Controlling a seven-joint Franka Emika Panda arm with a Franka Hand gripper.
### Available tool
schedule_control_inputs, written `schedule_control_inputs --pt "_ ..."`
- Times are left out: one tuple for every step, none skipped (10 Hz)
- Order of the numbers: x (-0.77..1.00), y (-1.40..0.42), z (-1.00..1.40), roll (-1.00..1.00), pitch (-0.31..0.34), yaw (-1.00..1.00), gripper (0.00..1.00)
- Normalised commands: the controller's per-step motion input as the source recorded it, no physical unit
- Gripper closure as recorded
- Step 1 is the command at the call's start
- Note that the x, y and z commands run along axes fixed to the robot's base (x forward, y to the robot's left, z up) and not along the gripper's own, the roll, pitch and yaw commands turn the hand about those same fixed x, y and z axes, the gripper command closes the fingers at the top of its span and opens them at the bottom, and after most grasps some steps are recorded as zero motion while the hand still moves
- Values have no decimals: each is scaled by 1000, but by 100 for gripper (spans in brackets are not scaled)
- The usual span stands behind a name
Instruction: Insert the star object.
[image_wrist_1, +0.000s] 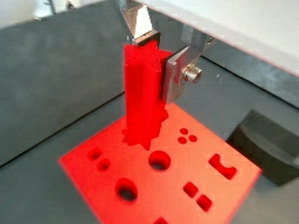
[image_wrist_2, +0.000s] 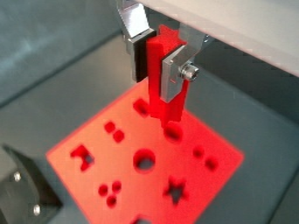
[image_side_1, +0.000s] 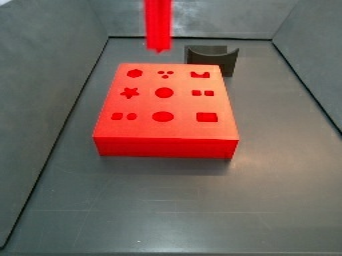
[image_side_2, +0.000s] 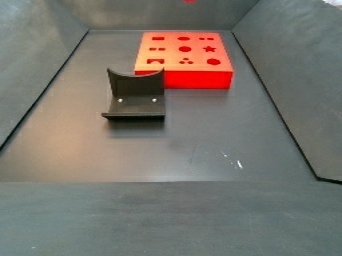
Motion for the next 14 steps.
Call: schedule_control_inputs --pt "-637 617 -826 119 0 -189 100" --pt "-677 586 -626 180 31 -9 100" --pt "-609 469 -666 101 0 111 100" --pt "-291 263 -240 -174 -43 420 100" --pt "-14 0 0 -386 -86 549 100" --pt "-114 0 0 -500 -231 429 100" --pt "-134 0 0 -466 -269 369 100" --pt "-166 -31 -74 -317 -277 286 100" --pt "-86 -83 -371 -121 -283 131 100" --pt "-57 -257 -520 0 -367 29 100" --pt "-106 -146 -400 23 -403 0 100" --pt "0 -66 -57 80 -277 0 100" --pt "77 0 137 96 -190 0 100" --pt "120 0 229 140 -206 0 100"
